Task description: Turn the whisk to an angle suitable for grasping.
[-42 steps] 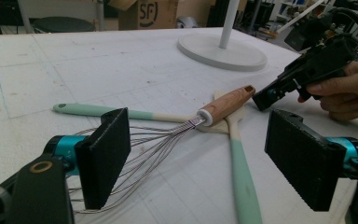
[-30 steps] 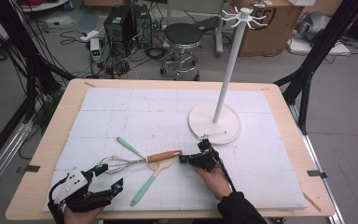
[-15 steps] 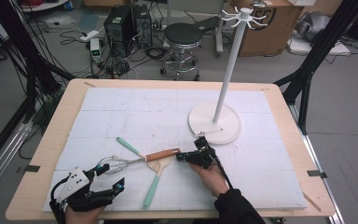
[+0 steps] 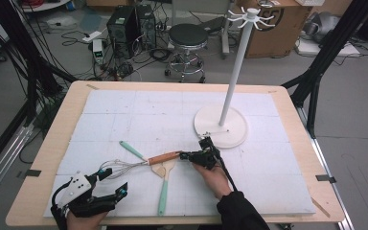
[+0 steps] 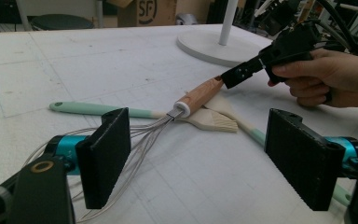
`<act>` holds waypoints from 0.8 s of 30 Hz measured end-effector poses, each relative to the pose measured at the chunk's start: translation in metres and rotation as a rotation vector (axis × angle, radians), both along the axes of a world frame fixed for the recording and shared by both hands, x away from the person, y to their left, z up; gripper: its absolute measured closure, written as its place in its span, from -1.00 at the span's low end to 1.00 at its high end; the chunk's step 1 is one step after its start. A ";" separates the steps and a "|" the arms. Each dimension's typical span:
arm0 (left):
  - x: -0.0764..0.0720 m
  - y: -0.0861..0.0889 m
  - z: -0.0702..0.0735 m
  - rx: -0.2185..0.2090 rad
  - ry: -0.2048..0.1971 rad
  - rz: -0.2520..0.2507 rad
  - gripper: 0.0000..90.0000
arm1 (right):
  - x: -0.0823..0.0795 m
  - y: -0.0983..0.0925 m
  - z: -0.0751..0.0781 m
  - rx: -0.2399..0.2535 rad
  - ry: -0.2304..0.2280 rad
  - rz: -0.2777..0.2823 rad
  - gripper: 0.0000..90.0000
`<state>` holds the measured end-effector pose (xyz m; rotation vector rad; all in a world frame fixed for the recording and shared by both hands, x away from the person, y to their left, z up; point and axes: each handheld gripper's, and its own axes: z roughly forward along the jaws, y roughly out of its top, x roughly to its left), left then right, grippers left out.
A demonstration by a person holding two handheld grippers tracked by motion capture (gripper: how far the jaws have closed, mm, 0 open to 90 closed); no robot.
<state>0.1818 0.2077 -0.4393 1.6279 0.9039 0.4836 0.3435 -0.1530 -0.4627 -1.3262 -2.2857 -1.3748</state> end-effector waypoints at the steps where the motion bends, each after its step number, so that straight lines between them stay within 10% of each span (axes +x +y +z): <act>1: 0.000 0.000 0.000 0.000 0.000 -0.001 -0.48 | 0.000 0.001 0.000 -0.005 -0.006 0.000 0.99; 7: -0.001 0.003 0.000 -0.009 -0.001 0.007 -0.48 | -0.007 0.002 0.004 -0.016 -0.048 0.022 0.96; 15: 0.001 0.001 0.000 -0.010 -0.001 0.003 -0.48 | -0.035 -0.028 0.016 0.043 -0.092 0.010 -0.11; 24: 0.012 -0.015 -0.002 0.008 0.010 -0.035 -0.48 | -0.064 -0.075 0.024 0.067 -0.159 -0.076 -0.37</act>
